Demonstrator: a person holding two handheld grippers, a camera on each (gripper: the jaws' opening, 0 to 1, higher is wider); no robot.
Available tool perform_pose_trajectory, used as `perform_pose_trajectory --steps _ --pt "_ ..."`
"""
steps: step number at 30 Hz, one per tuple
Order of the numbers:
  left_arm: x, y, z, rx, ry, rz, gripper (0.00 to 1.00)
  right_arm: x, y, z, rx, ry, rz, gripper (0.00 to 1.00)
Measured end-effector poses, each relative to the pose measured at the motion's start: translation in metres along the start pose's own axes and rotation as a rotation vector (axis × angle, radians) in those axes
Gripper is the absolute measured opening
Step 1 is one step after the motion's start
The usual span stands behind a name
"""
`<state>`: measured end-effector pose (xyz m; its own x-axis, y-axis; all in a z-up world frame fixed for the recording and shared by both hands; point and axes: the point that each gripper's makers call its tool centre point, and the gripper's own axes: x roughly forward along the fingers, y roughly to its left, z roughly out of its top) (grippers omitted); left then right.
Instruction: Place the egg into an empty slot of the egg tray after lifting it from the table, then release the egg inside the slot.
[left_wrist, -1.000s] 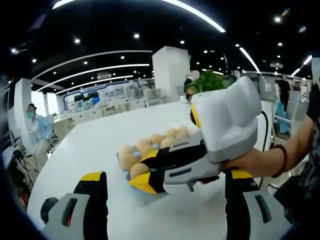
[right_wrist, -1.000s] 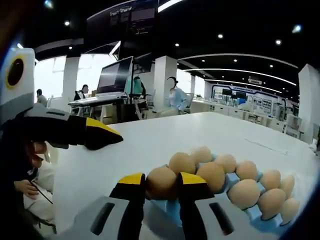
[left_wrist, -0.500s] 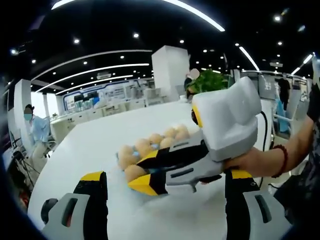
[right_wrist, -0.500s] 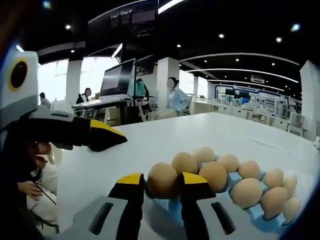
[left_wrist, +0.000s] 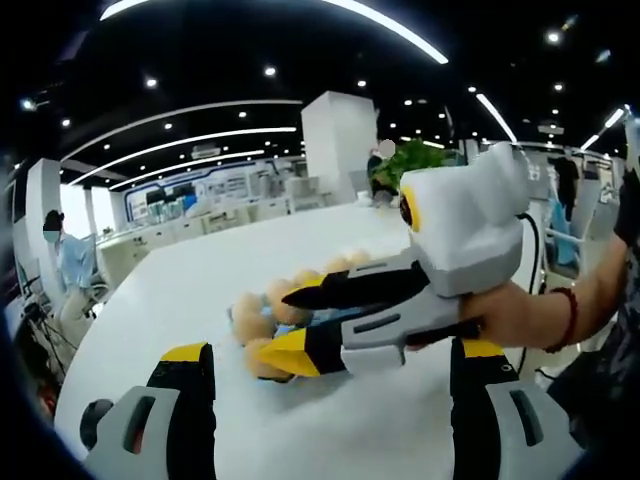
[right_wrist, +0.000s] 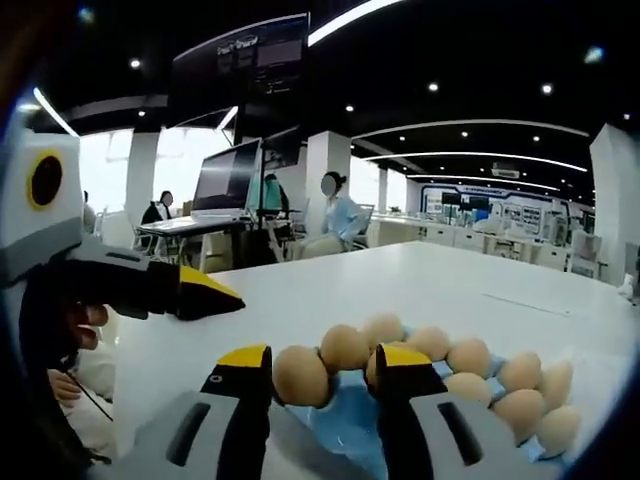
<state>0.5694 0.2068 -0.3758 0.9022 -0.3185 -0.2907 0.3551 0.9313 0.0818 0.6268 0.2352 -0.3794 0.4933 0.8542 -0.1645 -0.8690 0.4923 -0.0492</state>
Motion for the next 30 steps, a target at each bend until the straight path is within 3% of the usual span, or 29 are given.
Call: perform_pose_trajectory --steps 14,25,30 --pt "0.004 -0.005 0.01 -0.008 -0.027 -0.011 1.0 -0.02 -0.023 0.008 0.032 0.018 -0.037 0.65" --pt "0.003 -0.008 0.016 -0.022 -0.06 -0.007 1.0 -0.042 -0.053 -0.003 0.069 0.05 -0.104 0.66" --pt "0.003 -0.009 0.018 -0.026 -0.063 -0.005 1.0 -0.054 -0.066 -0.004 0.04 0.062 -0.15 0.66"
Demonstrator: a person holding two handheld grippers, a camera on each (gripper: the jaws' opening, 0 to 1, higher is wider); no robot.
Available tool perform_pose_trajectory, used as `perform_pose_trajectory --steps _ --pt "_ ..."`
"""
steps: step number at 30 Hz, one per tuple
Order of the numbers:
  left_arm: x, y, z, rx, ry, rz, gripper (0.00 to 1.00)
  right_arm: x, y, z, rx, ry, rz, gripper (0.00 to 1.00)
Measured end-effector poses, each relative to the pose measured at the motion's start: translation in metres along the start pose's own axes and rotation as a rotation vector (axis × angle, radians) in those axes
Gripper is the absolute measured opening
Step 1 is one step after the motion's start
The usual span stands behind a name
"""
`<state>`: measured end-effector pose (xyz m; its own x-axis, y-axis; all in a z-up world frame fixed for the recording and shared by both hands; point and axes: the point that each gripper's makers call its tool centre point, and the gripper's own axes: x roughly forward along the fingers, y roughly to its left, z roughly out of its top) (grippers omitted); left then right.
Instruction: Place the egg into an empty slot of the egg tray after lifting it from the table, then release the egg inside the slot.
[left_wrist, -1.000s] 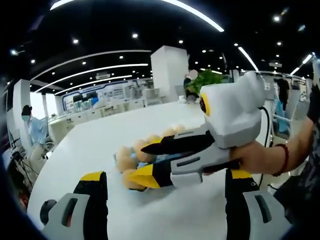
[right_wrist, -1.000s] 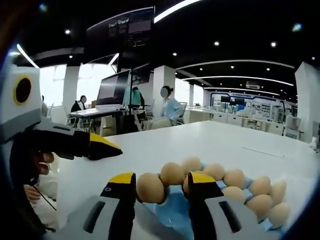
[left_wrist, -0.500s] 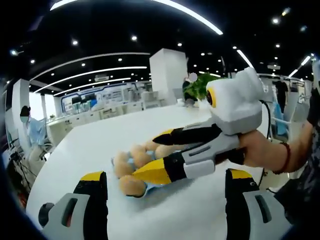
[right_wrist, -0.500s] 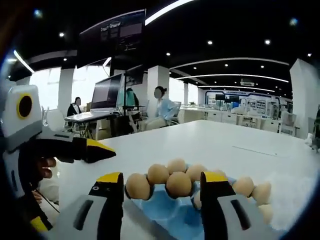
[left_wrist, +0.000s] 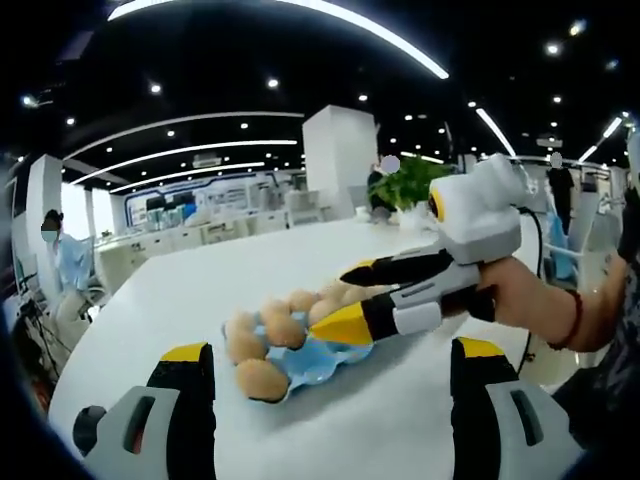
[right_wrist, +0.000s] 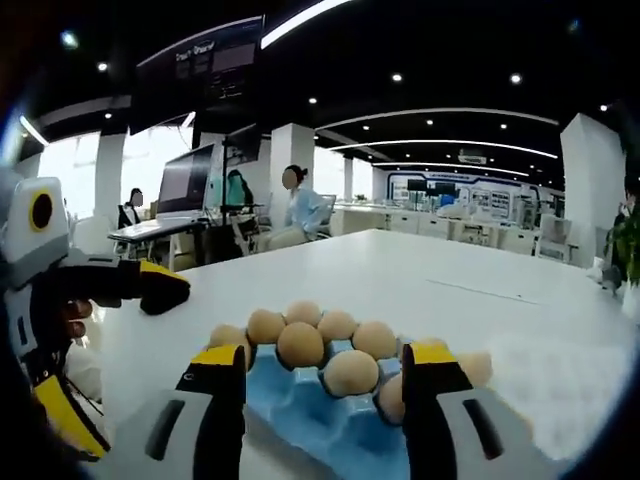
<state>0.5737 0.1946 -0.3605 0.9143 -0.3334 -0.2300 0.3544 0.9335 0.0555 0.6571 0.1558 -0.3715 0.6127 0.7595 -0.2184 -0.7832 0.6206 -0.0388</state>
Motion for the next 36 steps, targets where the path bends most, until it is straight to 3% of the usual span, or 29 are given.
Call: perform_pose_trajectory --steps 14,36 --pt "0.0 0.002 0.006 -0.017 -0.02 0.015 1.0 -0.024 -0.03 -0.004 0.011 0.006 -0.069 0.68" --pt "0.005 -0.004 0.006 -0.014 -0.015 0.01 1.0 -0.07 -0.08 -0.024 0.014 0.043 -0.212 0.68"
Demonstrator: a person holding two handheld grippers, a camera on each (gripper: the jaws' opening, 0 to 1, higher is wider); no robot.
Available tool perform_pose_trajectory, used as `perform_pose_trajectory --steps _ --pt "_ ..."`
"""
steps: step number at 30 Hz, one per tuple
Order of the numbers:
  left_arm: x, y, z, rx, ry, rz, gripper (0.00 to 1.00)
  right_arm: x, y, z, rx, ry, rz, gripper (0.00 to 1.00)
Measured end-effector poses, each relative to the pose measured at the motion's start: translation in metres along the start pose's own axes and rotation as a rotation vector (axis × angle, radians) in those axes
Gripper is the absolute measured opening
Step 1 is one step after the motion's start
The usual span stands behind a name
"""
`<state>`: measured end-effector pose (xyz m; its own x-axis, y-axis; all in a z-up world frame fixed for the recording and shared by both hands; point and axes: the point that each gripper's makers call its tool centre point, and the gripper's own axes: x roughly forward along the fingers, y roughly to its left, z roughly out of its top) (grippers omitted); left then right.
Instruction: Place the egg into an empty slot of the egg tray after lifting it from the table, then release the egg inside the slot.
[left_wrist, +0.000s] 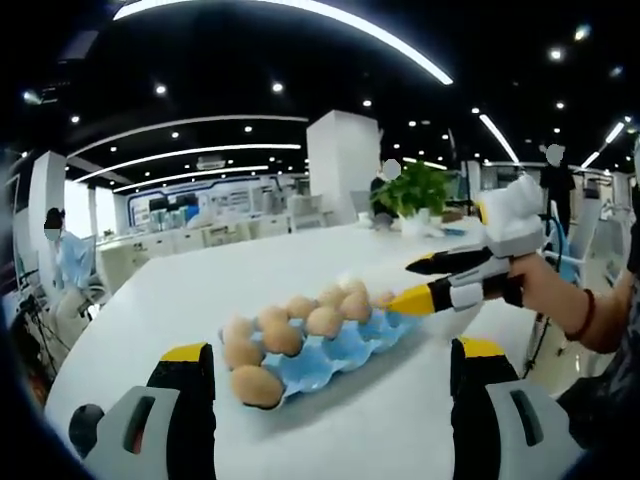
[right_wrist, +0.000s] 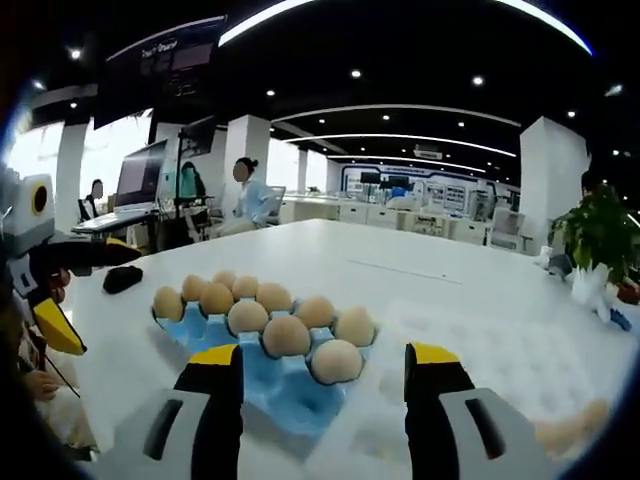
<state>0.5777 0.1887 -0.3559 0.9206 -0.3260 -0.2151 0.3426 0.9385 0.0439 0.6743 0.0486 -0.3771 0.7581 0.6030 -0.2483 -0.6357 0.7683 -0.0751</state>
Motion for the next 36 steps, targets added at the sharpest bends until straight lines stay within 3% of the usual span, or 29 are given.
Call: perform_pose_trajectory --steps 25,36 --pt "0.005 0.003 0.003 0.005 0.001 -0.003 1.0 -0.03 -0.067 -0.014 0.061 0.007 -0.167 0.65" --pt "0.008 0.002 0.005 0.023 0.01 -0.004 1.0 -0.037 -0.076 -0.027 0.058 0.017 -0.215 0.54"
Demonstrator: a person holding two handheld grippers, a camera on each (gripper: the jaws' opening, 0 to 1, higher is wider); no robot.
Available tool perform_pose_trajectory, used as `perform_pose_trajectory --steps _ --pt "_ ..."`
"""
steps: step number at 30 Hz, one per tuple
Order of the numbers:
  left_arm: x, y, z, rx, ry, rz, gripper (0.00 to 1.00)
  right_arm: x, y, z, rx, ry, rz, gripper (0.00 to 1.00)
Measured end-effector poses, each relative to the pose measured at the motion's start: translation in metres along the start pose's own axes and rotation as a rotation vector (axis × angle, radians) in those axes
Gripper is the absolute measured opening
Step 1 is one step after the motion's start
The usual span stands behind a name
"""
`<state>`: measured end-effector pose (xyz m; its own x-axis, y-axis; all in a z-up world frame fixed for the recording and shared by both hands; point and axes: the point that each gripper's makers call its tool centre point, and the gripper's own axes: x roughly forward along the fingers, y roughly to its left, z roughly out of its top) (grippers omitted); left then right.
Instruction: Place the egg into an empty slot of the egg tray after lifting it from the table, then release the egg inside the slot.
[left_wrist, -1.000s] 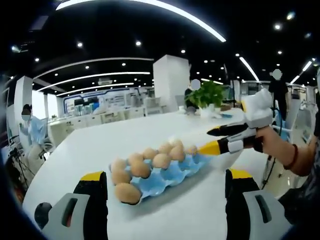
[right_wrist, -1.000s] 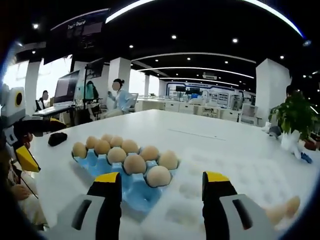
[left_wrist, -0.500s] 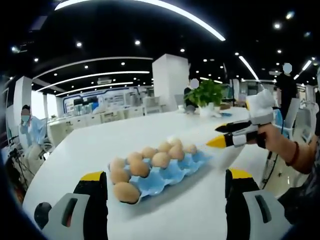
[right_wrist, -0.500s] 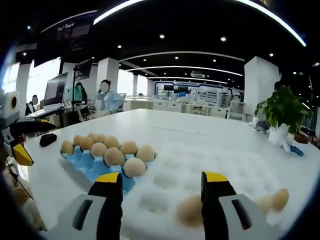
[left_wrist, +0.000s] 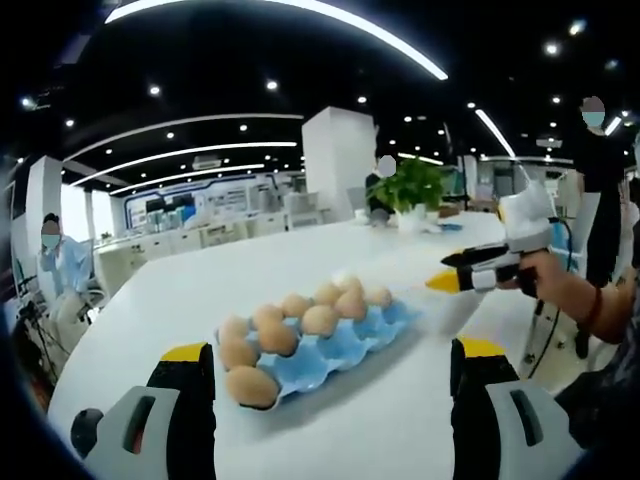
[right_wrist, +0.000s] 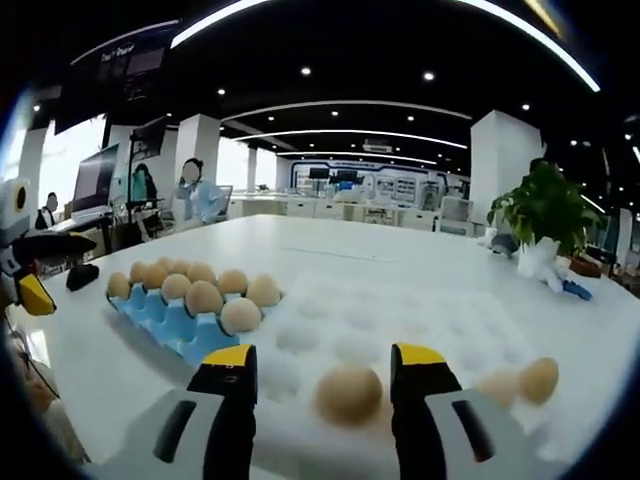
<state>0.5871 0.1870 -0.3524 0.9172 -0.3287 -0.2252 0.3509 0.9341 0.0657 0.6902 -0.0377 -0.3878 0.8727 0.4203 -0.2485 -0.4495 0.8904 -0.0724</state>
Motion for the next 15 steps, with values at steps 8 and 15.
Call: perform_pose_trajectory --steps 8,15 --pt "-0.0021 0.0 -0.0032 -0.005 -0.002 -0.004 1.0 -0.0007 -0.0039 -0.0045 0.014 -0.012 -0.045 0.45" --pt "-0.004 0.0025 -0.0059 -0.01 -0.006 0.002 1.0 -0.003 -0.0104 -0.0112 0.041 -0.007 -0.109 0.35"
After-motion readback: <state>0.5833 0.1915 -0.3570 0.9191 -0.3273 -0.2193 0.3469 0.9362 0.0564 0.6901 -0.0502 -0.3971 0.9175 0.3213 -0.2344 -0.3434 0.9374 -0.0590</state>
